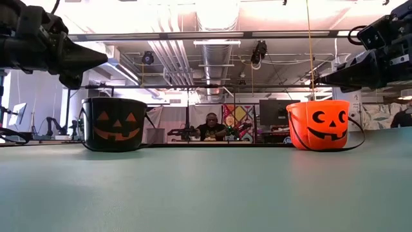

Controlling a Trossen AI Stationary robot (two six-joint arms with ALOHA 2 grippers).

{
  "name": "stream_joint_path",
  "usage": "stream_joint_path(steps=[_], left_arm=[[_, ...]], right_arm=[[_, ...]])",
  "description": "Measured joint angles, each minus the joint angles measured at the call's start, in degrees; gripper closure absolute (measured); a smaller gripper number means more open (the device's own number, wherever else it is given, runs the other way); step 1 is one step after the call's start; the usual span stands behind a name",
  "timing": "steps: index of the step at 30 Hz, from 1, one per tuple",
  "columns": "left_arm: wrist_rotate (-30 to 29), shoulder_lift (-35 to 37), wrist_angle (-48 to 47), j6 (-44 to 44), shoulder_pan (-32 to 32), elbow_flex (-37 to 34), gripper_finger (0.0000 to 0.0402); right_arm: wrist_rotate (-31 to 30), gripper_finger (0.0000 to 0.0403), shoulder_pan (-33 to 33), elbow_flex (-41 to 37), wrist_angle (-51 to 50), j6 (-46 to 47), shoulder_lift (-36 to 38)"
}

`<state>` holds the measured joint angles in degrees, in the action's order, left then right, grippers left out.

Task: Sort candy by brand, put in halloween buckets
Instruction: Return to Home Position

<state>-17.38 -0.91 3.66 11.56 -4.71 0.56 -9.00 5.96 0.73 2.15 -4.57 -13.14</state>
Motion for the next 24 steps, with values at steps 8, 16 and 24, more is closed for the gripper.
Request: stream_joint_path(steps=[8, 16, 24], left_arm=[[0.0, -1.7, -0.1, 0.1, 0.0, 0.0, 0.0393], [-0.1, -2.8, -0.1, 0.1, 0.0, 0.7, 0.0393], [-0.1, -3.2, 0.0, 0.1, 0.0, 0.7, 0.0393]], right_arm=[[0.0, 0.0351, 0.0, 0.0, 0.0, 5.1, -0.1], [0.0, 0.0351, 0.0, 0.0, -0.1, 5.2, -0.2], [0.0, 0.0351, 0.0, 0.0, -0.1, 5.5, -0.2]])
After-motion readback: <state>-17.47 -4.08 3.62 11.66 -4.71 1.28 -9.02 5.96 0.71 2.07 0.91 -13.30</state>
